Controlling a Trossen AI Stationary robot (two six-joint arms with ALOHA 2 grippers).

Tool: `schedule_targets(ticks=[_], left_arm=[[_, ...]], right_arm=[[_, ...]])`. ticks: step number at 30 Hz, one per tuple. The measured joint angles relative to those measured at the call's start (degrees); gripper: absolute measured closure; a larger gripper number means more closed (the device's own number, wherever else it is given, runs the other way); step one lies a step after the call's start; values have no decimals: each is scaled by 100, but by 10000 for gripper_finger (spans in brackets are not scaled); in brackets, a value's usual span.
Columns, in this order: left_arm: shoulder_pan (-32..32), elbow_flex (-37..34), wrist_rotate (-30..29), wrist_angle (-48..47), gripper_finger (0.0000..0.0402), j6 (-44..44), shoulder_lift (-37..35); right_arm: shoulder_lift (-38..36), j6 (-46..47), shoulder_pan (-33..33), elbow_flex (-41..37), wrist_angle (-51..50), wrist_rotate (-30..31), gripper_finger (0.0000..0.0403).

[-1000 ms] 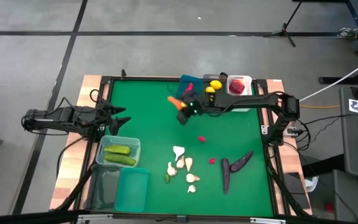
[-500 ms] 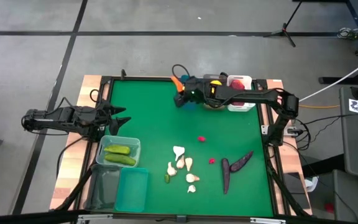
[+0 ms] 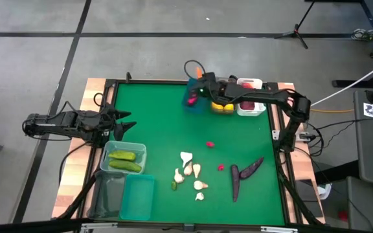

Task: Sort produce into baskets
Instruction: Put the orange chili paper into the blue bin, then put the red chili paper into the blue bin

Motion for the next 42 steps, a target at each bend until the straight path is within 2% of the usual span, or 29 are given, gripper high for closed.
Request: schedule_targets(ticks=[8,18,21,27,32,35,38,40,42], left_arm=[[2,0,-1,-1,73,-21,0],[1,0,0,-1,73,-24,0],[0,0,0,0,73,-24,0],[0,0,0,0,73,-68,0],[2,0,0,-2,73,-68,0],[2,0,0,-14,73,-68,0],[1,0,0,-43,73,-68,1],[1,0,0,-44,73,-68,0],[2,0,0,-42,73,-77,1]], right_arm=[[536,687,-17,0,234,-43,256],[660,567,-65,-4,8,-147,251],[660,456,-65,-4,-4,-147,226],[660,173,-170,-4,-58,-343,146],[418,-777,-165,11,-129,-780,112],[-11,-1360,50,121,-616,-1671,113],[-412,-1413,487,122,-1585,-2429,121],[-596,-1078,922,116,-2282,-2420,126],[-729,-551,1465,95,-3069,-2121,129]])
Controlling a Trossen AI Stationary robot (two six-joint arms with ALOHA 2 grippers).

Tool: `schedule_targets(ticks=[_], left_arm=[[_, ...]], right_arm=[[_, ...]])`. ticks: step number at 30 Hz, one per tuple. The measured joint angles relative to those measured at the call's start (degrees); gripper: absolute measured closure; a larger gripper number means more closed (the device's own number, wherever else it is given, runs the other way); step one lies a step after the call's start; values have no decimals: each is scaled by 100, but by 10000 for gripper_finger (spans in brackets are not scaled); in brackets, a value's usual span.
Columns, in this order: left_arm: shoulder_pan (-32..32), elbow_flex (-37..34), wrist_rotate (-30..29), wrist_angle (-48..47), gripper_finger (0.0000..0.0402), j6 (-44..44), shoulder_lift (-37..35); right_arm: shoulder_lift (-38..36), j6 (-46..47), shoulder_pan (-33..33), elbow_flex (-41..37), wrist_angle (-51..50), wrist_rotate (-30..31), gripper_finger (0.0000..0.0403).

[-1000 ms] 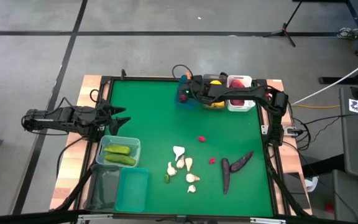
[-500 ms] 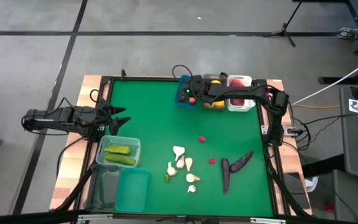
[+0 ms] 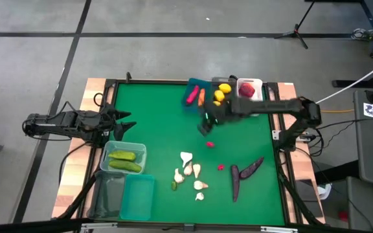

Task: Sort produce into baskets
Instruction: Put the red chili paper into the blue bin

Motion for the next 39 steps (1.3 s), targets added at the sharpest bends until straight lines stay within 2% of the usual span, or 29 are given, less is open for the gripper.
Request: schedule_targets(ticks=[2,6,10,13,17,25,30,33,39], left_arm=[[-2,0,0,-4,73,-23,0],[1,0,0,-107,73,-141,0],[1,0,0,-128,73,-214,-1],[0,0,0,-128,73,-216,-1],[-2,0,0,-128,73,-242,-1],[-1,0,0,-128,73,-308,2],[-2,0,0,-128,73,-304,0],[0,0,-1,-128,73,-298,-1],[-2,0,0,-128,73,-249,1]], right_arm=[[-18,763,597,-5,-781,359,129],[-15,2919,1810,-16,-1969,526,129],[-15,4875,2952,-16,-2098,692,129],[28,5992,3577,-12,-2186,1090,129],[288,6590,3915,-14,-2471,1057,129],[851,6397,3904,-14,-2403,617,129],[868,5927,3638,-14,-2379,1319,129],[827,4815,3191,-18,-2227,1463,129],[826,2011,2343,-701,-625,1246,130]])
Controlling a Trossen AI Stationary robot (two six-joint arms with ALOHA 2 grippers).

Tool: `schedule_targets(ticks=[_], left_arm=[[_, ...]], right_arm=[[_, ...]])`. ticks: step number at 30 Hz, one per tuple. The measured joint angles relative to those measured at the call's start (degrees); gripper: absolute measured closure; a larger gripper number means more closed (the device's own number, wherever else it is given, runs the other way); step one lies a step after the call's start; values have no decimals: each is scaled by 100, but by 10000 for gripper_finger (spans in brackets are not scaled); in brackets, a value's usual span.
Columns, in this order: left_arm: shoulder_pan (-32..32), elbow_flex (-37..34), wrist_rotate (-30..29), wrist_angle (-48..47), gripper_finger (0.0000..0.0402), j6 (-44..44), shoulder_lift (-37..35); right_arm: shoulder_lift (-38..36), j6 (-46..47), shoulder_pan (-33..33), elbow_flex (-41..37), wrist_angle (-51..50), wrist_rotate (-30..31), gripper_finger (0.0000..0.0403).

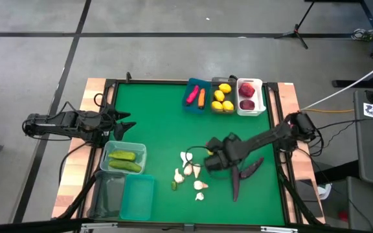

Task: Sort produce into baskets
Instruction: Put the red chili paper into the blue bin

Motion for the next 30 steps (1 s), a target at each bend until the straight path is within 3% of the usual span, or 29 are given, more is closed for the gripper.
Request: schedule_targets(ticks=[5,11,18,22,30], left_arm=[[2,0,0,-13,73,3,1],[1,0,0,-44,73,3,0],[2,0,-101,-78,73,-67,1],[2,0,-109,-102,73,-131,1],[2,0,-179,-127,73,-139,1]], right_arm=[[-302,-1188,-271,-842,1317,-280,130],[-1279,-1896,-300,-1871,2625,-420,130],[-2074,-2811,-1022,-3392,5006,-1347,130],[-2023,-3240,-1367,-3667,5408,-1314,130],[-1834,-3826,-1386,-3711,5990,-1155,130]])
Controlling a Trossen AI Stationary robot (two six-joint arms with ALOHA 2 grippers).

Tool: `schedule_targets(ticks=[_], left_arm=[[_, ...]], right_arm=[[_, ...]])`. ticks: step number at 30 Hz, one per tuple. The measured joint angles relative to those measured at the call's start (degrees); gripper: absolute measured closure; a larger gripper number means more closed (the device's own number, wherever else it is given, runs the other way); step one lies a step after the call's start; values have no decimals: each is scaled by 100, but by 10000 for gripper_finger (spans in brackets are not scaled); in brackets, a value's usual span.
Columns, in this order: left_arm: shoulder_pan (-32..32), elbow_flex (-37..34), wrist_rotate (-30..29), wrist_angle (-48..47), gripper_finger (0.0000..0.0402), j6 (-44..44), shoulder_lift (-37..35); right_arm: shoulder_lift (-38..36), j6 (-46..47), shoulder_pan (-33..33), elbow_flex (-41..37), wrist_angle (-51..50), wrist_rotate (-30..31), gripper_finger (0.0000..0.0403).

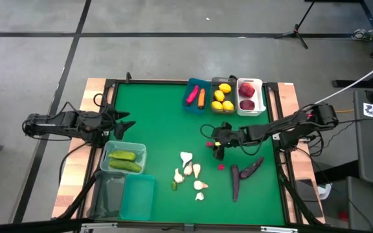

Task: Sort produce into baskets
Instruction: Put the red chili paper into the blue bin

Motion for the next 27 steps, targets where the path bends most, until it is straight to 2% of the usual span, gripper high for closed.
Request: schedule_targets(ticks=[11,16,20,27], left_arm=[[0,0,-88,-10,73,-9,5],[-1,0,-86,-12,73,-9,7],[-2,0,-86,-8,73,-28,5],[-1,0,-84,-9,73,-28,5]], right_arm=[[823,-10,11,2,439,43,130],[897,13,13,9,521,54,142],[871,13,13,9,506,55,192],[869,22,13,9,476,47,312]])
